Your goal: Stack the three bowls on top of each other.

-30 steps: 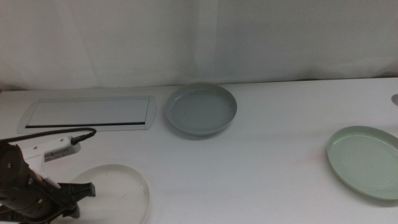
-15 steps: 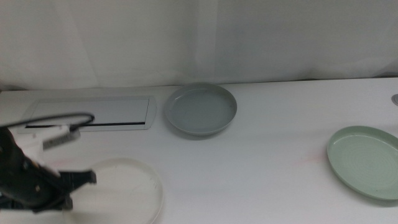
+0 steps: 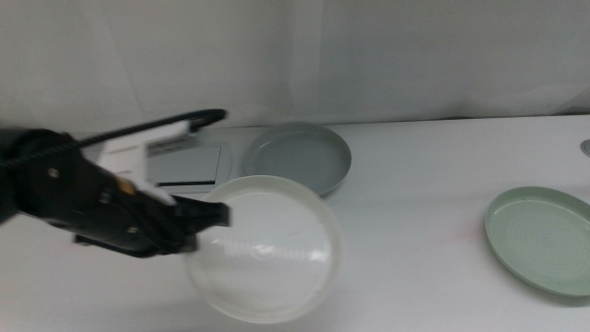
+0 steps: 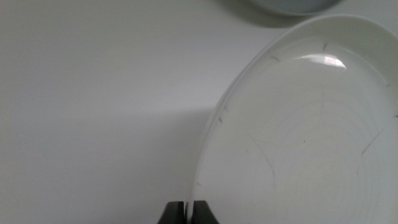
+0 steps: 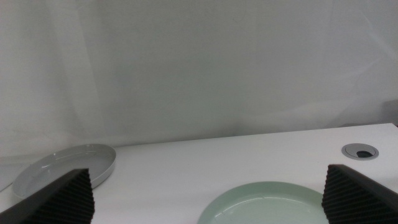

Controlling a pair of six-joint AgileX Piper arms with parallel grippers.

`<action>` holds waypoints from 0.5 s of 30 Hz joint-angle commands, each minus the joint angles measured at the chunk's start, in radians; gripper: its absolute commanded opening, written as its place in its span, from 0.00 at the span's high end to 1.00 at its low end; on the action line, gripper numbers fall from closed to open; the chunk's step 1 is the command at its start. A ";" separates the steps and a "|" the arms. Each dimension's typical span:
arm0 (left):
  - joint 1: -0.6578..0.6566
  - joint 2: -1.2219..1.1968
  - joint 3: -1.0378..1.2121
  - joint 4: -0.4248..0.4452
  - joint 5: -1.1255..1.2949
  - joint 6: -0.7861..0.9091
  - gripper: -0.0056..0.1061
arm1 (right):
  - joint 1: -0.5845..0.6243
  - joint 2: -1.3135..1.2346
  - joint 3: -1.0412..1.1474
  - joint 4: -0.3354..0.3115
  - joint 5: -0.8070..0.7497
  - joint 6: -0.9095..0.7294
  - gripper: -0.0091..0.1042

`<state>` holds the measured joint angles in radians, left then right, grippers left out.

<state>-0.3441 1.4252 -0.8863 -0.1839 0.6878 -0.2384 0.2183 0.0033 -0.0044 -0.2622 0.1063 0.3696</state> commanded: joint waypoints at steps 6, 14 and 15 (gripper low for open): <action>-0.170 0.100 -0.008 -0.011 -0.103 -0.076 0.97 | -0.009 -0.032 0.040 -0.011 -0.008 -0.003 0.01; -0.215 0.256 -0.008 -0.008 -0.212 -0.095 0.97 | -0.009 -0.032 0.040 -0.011 -0.008 -0.003 0.01; -0.215 0.270 -0.008 -0.008 -0.224 -0.095 0.97 | -0.009 -0.032 0.040 -0.011 -0.008 -0.003 0.01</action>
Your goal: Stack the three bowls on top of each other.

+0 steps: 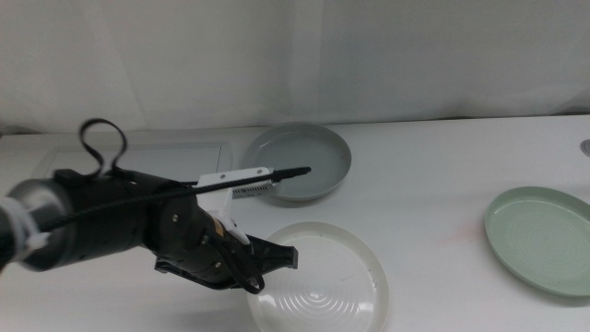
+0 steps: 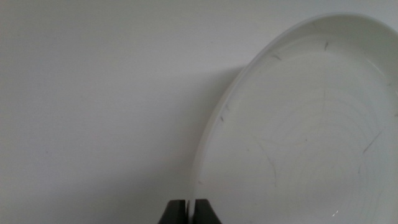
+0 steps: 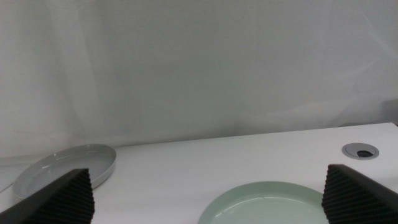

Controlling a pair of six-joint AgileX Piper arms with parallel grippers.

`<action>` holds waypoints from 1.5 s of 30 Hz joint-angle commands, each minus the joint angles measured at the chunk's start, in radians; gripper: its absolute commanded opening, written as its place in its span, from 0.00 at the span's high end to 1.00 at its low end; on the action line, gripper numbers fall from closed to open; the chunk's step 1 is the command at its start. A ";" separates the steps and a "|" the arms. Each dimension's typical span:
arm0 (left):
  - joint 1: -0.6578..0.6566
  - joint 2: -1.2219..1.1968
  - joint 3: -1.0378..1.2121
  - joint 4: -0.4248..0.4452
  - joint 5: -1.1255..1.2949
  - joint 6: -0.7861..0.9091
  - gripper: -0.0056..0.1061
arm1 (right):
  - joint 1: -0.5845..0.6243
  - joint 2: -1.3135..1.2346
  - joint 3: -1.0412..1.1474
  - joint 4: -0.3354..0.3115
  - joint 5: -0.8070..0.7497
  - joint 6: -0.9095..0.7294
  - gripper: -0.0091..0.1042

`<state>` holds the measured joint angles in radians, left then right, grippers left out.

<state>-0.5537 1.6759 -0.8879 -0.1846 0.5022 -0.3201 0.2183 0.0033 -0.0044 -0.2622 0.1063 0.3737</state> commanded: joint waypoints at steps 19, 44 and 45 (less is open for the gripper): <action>-0.005 0.063 -0.006 -0.005 -0.078 0.012 0.38 | -0.009 -0.032 0.040 -0.011 -0.008 -0.007 0.01; 0.289 -0.546 -0.065 0.214 0.281 0.102 0.13 | -0.009 -0.032 0.040 -0.011 -0.008 -0.007 0.01; 0.295 -0.577 -0.065 0.221 0.293 0.107 0.13 | -0.009 -0.032 0.040 -0.011 -0.008 -0.007 0.01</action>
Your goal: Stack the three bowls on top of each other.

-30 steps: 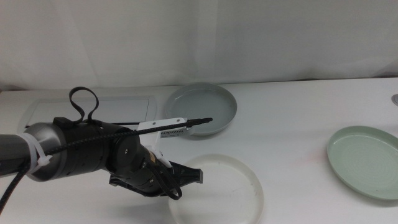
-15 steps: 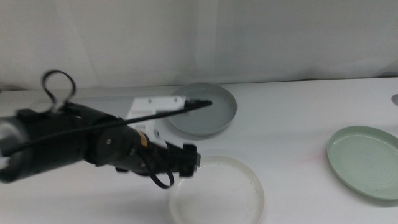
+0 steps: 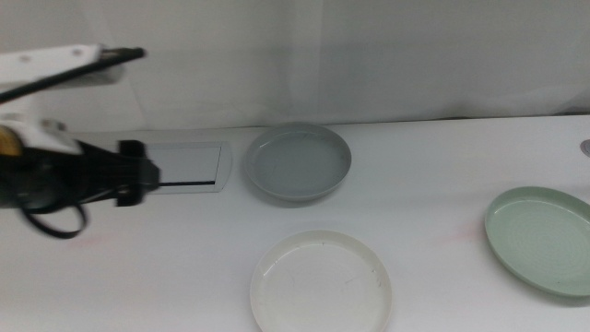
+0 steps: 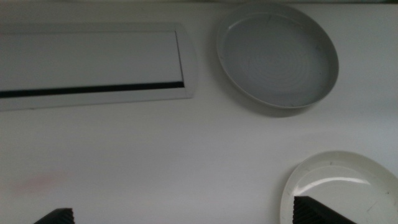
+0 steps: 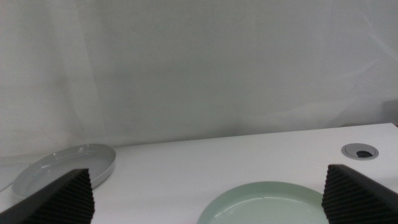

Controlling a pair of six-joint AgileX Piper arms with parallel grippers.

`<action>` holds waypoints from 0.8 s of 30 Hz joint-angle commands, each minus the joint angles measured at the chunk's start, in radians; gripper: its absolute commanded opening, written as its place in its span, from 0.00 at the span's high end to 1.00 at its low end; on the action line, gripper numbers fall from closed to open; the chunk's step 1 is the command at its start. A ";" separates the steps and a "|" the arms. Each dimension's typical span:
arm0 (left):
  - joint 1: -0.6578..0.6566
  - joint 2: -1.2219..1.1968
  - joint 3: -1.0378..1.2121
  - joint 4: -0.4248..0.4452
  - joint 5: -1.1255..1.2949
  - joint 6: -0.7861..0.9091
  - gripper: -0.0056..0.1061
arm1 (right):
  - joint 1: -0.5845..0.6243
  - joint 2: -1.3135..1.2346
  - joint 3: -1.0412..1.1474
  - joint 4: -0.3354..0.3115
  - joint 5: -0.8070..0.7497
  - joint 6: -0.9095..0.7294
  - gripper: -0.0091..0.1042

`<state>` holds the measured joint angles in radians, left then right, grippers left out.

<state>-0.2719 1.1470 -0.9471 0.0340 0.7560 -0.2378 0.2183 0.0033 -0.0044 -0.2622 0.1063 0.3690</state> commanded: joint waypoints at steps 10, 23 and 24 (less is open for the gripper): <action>0.016 -0.035 -0.027 0.001 -0.034 0.025 0.13 | -0.009 -0.032 0.040 -0.011 -0.008 -0.002 0.01; 0.014 0.456 -0.461 -0.071 -0.030 0.130 0.13 | -0.009 -0.032 0.040 -0.007 -0.008 -0.002 0.01; 0.014 0.493 -0.493 -0.071 -0.030 0.134 0.13 | -0.009 -0.032 0.040 -0.007 -0.008 -0.002 0.01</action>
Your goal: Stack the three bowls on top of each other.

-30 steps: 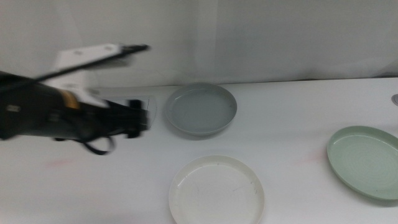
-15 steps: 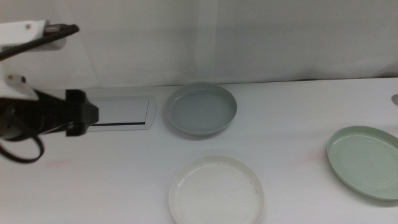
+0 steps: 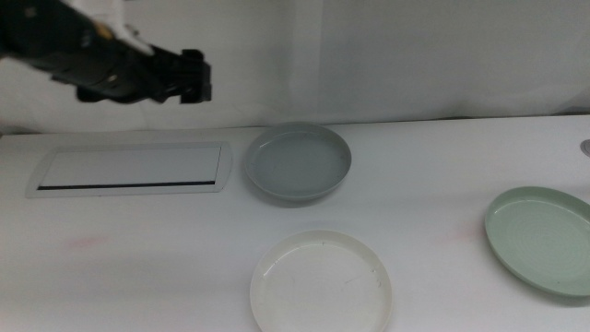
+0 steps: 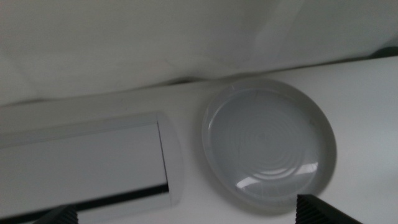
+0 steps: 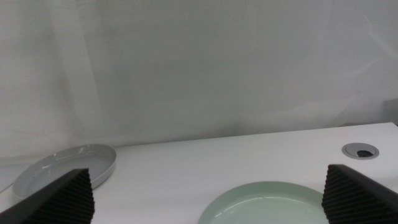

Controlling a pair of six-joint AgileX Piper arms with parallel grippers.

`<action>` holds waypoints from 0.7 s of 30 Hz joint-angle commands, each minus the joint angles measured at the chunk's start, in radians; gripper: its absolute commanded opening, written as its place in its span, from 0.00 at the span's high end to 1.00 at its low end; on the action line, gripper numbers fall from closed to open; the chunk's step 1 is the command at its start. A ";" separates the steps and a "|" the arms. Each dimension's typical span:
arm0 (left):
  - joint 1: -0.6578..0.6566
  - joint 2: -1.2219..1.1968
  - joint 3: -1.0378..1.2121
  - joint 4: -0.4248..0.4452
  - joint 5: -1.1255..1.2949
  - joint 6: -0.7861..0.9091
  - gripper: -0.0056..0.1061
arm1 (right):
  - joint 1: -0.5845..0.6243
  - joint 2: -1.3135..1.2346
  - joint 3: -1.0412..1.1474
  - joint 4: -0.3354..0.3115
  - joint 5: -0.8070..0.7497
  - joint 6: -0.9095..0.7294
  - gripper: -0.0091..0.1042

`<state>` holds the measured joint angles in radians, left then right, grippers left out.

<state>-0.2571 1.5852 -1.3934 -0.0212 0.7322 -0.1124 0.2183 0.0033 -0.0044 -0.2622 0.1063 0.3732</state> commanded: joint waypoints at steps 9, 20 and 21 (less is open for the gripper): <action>-0.067 0.329 -0.261 0.003 -0.005 -0.023 0.13 | -0.009 -0.032 0.040 -0.007 -0.008 -0.006 0.01; -0.140 0.559 -0.349 0.172 0.004 -0.267 0.13 | -0.009 -0.032 0.040 -0.007 -0.008 -0.006 0.01; -0.140 0.575 -0.349 0.172 0.004 -0.280 0.13 | -0.009 -0.032 0.040 -0.007 -0.008 -0.006 0.01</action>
<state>-0.3938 2.1389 -1.7340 0.1409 0.7398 -0.3497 0.2183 0.0033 -0.0044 -0.2622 0.1063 0.3705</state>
